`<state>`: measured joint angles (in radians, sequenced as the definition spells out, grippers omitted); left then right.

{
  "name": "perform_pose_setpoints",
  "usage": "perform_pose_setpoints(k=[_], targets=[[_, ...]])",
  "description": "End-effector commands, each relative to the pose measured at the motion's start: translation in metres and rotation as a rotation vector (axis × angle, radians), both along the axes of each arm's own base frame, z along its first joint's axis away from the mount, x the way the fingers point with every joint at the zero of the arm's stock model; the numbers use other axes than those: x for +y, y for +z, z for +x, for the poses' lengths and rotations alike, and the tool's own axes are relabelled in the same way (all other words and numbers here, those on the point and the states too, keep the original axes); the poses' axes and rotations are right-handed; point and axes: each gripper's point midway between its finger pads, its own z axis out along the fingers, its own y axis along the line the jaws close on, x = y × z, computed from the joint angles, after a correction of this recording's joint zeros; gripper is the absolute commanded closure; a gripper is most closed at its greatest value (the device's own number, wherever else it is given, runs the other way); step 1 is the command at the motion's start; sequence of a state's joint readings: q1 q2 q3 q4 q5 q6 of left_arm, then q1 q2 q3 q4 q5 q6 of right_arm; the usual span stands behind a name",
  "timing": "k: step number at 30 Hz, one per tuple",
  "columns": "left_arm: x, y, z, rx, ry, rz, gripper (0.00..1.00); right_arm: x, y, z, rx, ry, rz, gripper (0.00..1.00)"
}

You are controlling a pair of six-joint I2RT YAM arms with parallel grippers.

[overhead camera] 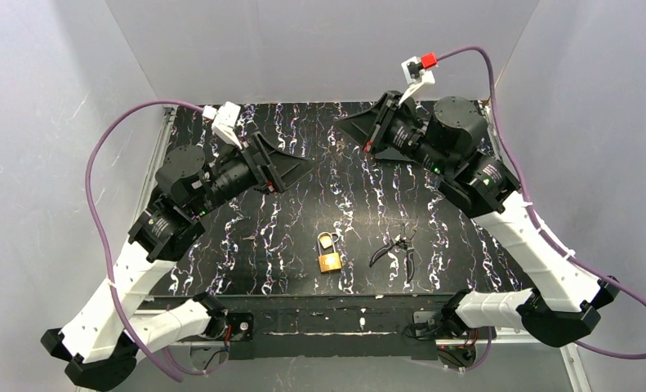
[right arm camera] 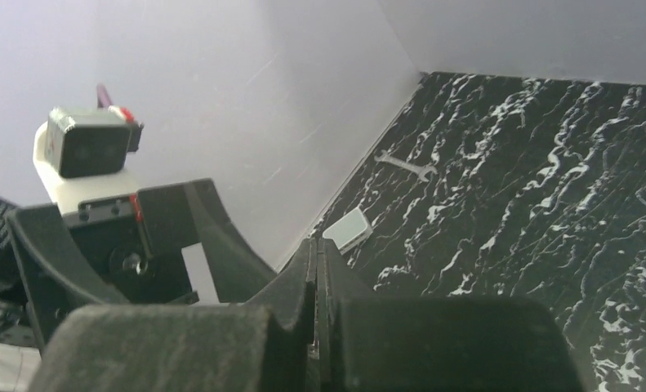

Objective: Unlock with the key

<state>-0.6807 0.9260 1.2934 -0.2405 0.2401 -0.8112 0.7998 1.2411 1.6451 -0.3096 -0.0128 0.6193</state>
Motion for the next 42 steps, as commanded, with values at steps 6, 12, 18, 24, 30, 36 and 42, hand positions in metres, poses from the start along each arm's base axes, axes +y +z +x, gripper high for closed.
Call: perform_pose_setpoints(k=[6,12,18,24,30,36,42], targets=[[-0.003,0.045,-0.006,-0.068,-0.030,-0.113,0.20,0.004,0.038,-0.028,-0.050,0.133,0.221,0.99],[-0.010,0.057,-0.004,-0.093,-0.057,-0.158,0.31,-0.003,0.048,-0.028,0.012,0.107,0.382,0.99],[-0.013,0.065,0.007,-0.100,-0.030,-0.187,0.34,-0.008,0.059,-0.023,0.030,0.081,0.468,0.99],[-0.018,0.070,0.014,-0.103,-0.024,-0.226,0.41,-0.009,0.060,-0.021,0.043,0.068,0.481,0.99],[-0.024,0.076,0.019,-0.099,-0.034,-0.230,0.46,-0.007,0.053,-0.013,0.072,0.040,0.477,0.99],[-0.033,0.070,0.025,-0.069,-0.048,-0.231,0.52,-0.009,0.056,-0.013,0.064,0.034,0.478,0.99],[-0.040,0.069,0.027,-0.052,-0.063,-0.232,0.56,-0.008,0.048,-0.010,0.080,0.022,0.461,0.99]])
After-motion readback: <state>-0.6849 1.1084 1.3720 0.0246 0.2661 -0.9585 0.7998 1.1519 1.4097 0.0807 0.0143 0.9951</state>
